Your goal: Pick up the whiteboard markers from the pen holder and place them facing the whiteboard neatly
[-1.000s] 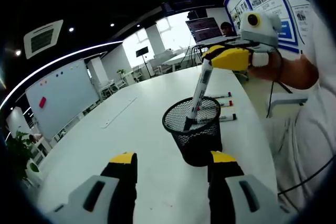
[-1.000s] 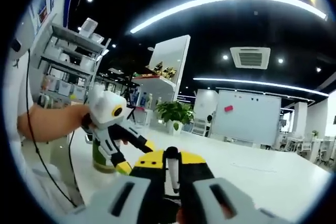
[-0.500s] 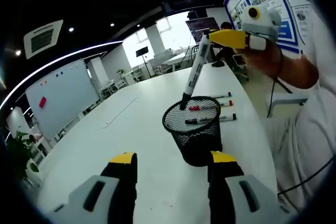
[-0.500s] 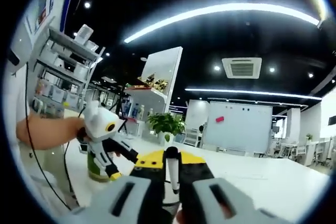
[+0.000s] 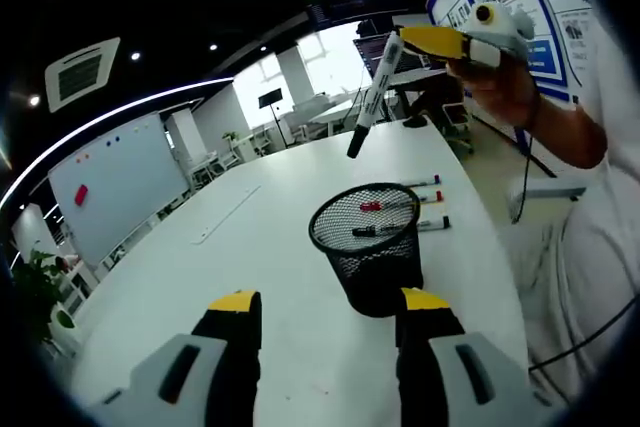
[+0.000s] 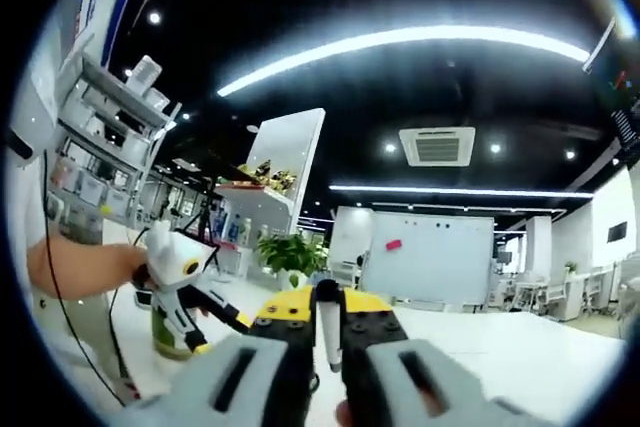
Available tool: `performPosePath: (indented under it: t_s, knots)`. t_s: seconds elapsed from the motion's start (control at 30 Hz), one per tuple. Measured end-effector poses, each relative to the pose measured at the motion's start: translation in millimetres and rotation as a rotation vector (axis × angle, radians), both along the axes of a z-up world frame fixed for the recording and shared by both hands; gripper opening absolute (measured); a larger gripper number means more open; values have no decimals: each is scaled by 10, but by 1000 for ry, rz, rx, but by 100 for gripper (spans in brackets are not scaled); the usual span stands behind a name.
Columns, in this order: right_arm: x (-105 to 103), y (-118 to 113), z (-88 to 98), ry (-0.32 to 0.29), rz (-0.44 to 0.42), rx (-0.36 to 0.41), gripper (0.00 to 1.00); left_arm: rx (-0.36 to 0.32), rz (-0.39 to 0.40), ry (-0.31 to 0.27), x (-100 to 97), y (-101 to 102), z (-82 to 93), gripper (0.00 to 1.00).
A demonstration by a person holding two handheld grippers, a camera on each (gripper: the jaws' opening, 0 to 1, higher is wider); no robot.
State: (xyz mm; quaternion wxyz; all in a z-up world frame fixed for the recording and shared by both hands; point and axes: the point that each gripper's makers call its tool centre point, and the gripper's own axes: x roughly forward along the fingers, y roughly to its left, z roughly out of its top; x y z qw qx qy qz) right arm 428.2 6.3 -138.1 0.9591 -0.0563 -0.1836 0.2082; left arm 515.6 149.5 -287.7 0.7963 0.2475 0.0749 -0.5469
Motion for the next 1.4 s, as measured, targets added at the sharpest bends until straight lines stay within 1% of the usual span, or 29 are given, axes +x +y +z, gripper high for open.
performPosePath:
  t_s: [0.07, 0.1, 0.17, 0.23, 0.43, 0.73, 0.83, 1.07, 1.1, 1.13, 1.17, 1.2, 1.23, 1.3, 1.33, 1.4]
  knots:
    - [-3, -47, 14, -6, -13, 5, 8, 1, 0, 0, -2, 0, -1, 55]
    - [-5, -71, 21, -9, -19, 8, 8, 7, 6, -24, -66, -54, 26, 55]
    - [-8, -123, 35, -15, -33, 14, 8, 14, -8, -15, -175, -115, 13, 55]
    - [-10, -164, 44, -19, -43, 18, 8, 6, -2, -23, -177, -132, 32, 55]
    - [-17, -318, 65, -25, -77, 28, 8, 6, 0, -17, -232, -137, 29, 55]
    - [-34, -567, 70, -31, -139, 47, 8, 6, 0, -17, -244, -139, 29, 55]
    - [-43, -680, 80, -41, -175, 57, 8, 6, 0, -18, -242, -139, 30, 55]
    - [-34, -854, 24, -27, -206, 89, 8, 7, 3, -20, -239, -135, 30, 55]
    - [-30, -872, 6, -23, -209, 89, 8, 10, -21, -27, -227, -157, 34, 55]
    - [-31, -889, -4, -22, -215, 91, 8, 9, -13, -25, -200, -148, 30, 55]
    - [-30, -902, -14, -20, -218, 90, 8, 7, 29, -6, -164, -100, 11, 55]
    - [-31, -914, -25, -17, -220, 89, 8, 8, 13, -13, -164, -112, 15, 55]
    - [-42, -938, -26, -22, -228, 93, 8, 9, 18, -25, -146, -106, 27, 55]
    - [-73, -975, -8, -38, -239, 99, 8, 9, 3, -27, -179, -127, 30, 55]
    - [-84, -1003, 1, -45, -252, 99, 8, 9, 7, -26, -190, -125, 29, 55]
    - [-89, -1045, -5, -46, -263, 100, 8, 10, 7, -26, -223, -132, 30, 55]
